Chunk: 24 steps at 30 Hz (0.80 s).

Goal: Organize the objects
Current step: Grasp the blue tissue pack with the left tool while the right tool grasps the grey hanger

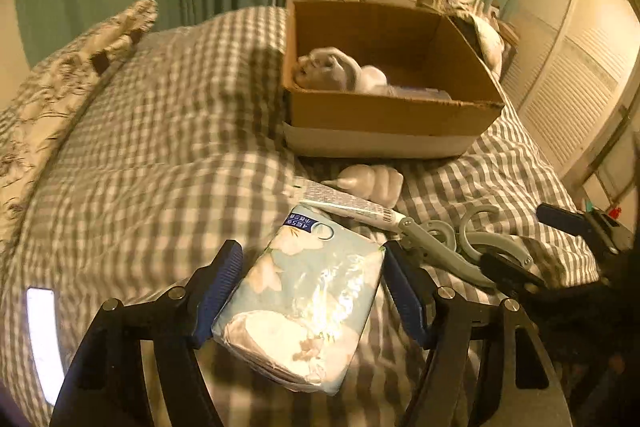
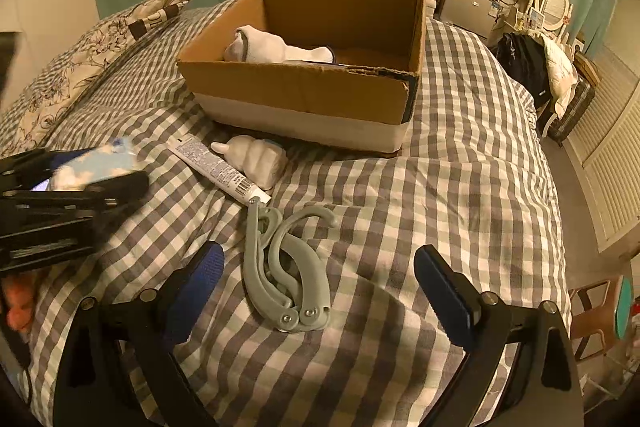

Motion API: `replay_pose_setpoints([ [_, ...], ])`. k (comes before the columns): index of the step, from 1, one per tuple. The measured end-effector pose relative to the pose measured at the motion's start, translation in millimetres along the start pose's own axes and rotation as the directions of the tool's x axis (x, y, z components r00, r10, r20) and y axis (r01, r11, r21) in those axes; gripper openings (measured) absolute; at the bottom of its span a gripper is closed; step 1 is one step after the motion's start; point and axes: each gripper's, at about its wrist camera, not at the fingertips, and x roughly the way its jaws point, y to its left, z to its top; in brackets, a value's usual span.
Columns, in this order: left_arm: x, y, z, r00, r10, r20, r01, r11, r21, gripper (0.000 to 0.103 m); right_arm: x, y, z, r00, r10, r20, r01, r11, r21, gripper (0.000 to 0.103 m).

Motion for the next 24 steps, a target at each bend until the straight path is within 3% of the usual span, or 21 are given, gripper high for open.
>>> replay_pose_setpoints([
  [6,-12,11,-3,0.998,0.064,0.014,-0.064,0.998,-0.005,0.073,31,15,8,0.997,0.018,-0.075,-0.023,0.998,-0.056,0.089],
  [10,-13,16,-4,0.998,0.061,0.012,-0.06,0.998,-0.014,0.073,46,23,6,0.992,-0.041,-0.117,0.03,0.995,-0.097,0.078],
  [14,-15,16,-6,0.999,0.051,0.013,-0.051,0.999,-0.017,0.073,43,35,0,0.99,-0.088,-0.106,0.07,0.984,-0.162,0.056],
  [19,-26,14,-8,0.999,0.043,0.03,-0.043,0.999,-0.018,0.073,33,54,-7,0.985,-0.159,-0.061,0.139,0.957,-0.256,0.044],
  [21,-30,12,-8,0.998,0.044,0.038,-0.043,0.999,-0.013,0.073,23,57,-9,0.99,-0.14,-0.035,0.127,0.958,-0.258,0.028],
  [22,-32,11,-8,0.998,0.043,0.042,-0.042,0.999,-0.011,0.073,17,58,-9,0.993,-0.12,-0.022,0.11,0.961,-0.253,0.014],
  [24,-35,9,-8,0.998,0.043,0.048,-0.042,0.999,-0.01,0.073,9,62,-11,0.994,-0.108,-0.005,0.104,0.962,-0.251,0.012],
])
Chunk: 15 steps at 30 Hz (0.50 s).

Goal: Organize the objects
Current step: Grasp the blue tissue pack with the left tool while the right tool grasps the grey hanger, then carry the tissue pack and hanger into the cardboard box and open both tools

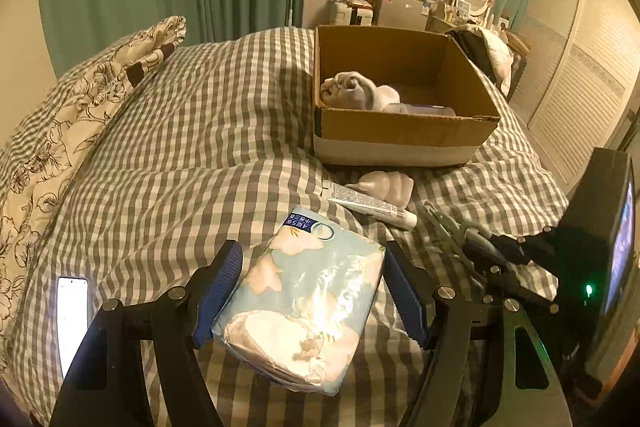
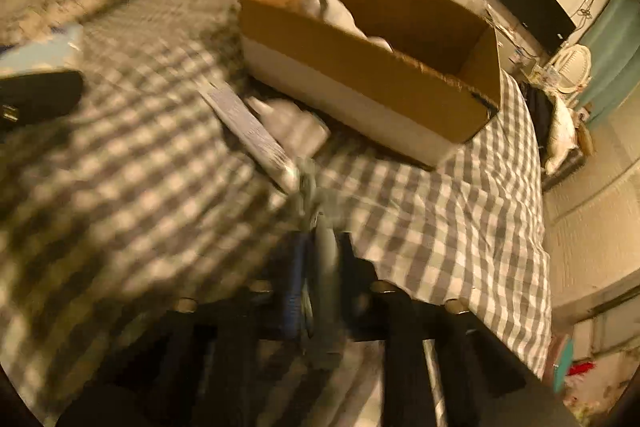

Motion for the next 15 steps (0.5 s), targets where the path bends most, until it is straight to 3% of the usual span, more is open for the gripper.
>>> replay_pose_setpoints([
  [9,-21,-6,3,0.999,-0.005,0.039,0.005,1.0,0.008,0.073,-36,-10,-2,0.995,0.05,0.084,-0.055,0.997,0.062,0.01],
  [15,-30,-14,10,0.998,-0.024,0.061,0.023,1.0,0.015,0.073,-74,-24,6,0.984,0.041,0.17,-0.056,0.995,0.082,0.01],
])
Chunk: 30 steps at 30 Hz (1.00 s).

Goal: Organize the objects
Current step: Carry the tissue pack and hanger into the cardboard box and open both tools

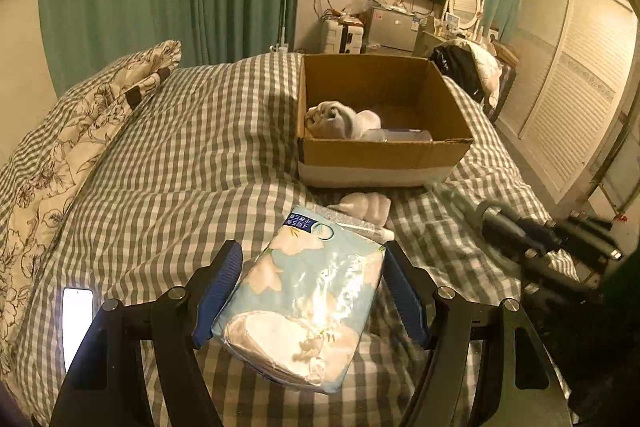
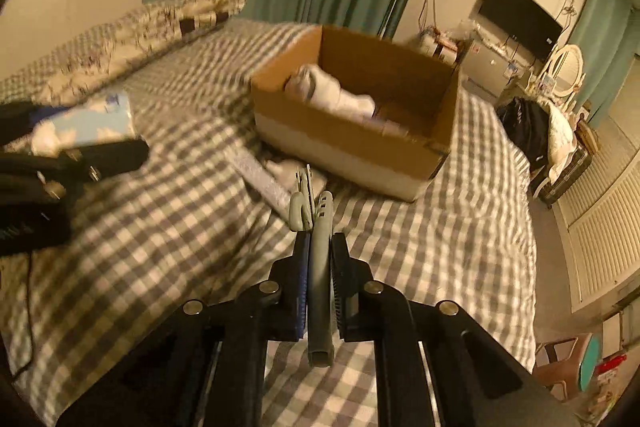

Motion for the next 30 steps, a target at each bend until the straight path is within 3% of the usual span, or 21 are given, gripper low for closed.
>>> replay_pose_setpoints([
  [3,-2,-6,8,1.0,-0.009,0.013,0.009,1.0,0.01,0.073,-16,-6,10,0.999,-0.002,0.043,0.002,1.0,0.006,0.01],
  [8,-18,-22,37,0.993,0.027,0.112,-0.034,0.997,0.067,0.073,-34,-23,33,0.994,-0.015,0.111,0.014,1.0,0.006,0.01],
  [15,-13,-25,98,0.986,-0.049,0.157,0.039,0.997,0.066,0.073,-46,-55,78,0.978,-0.036,0.207,0.031,0.999,0.028,0.01],
  [27,71,-21,208,0.983,-0.097,0.154,0.098,0.995,-0.004,0.073,-2,-99,156,0.961,-0.026,0.274,0.007,0.997,0.07,0.01],
  [30,98,-23,217,0.986,-0.099,0.136,0.099,0.995,0.004,0.073,20,-112,174,0.963,-0.009,0.269,-0.017,0.995,0.096,0.01],
])
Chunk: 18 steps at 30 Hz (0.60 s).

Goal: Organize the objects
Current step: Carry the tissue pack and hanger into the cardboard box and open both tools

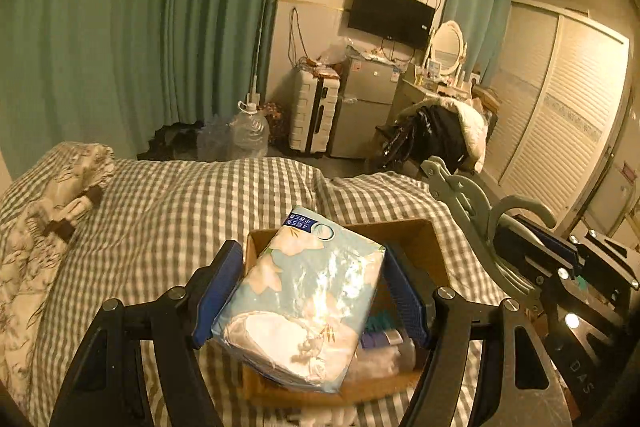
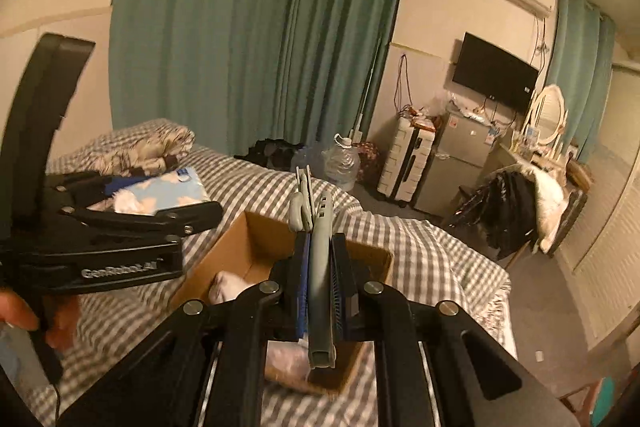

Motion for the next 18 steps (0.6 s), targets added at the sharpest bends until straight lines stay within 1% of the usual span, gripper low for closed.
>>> replay_pose_setpoints([
  [3,31,0,-8,0.999,-0.002,-0.037,0.002,1.0,0.01,0.073,28,-7,-2,1.0,0.008,-0.029,-0.008,1.0,0.005,0.01],
  [7,71,2,-30,0.995,0.005,-0.098,-0.001,0.999,0.04,0.073,64,-10,-21,0.996,0.023,-0.09,-0.021,1.0,0.017,0.01],
  [10,84,1,-44,0.993,0.018,-0.119,-0.01,0.997,0.074,0.073,87,-10,-38,0.99,0.032,-0.134,-0.029,0.999,0.027,0.01],
  [13,92,-2,-50,0.992,0.032,-0.122,-0.02,0.995,0.102,0.075,102,-15,-49,0.987,0.037,-0.158,-0.03,0.998,0.049,0.01],
  [16,91,-2,-53,0.992,0.037,-0.119,-0.024,0.994,0.107,0.085,104,-22,-52,0.989,0.045,-0.14,-0.034,0.996,0.081,0.011],
  [17,88,-2,-53,0.993,0.054,-0.108,-0.042,0.994,0.105,0.096,101,-25,-51,0.991,0.044,-0.126,-0.032,0.995,0.09,0.016],
  [18,83,-1,-52,0.993,0.068,-0.095,-0.058,0.993,0.105,0.103,100,-28,-50,0.991,0.032,-0.127,-0.02,0.995,0.094,0.022],
])
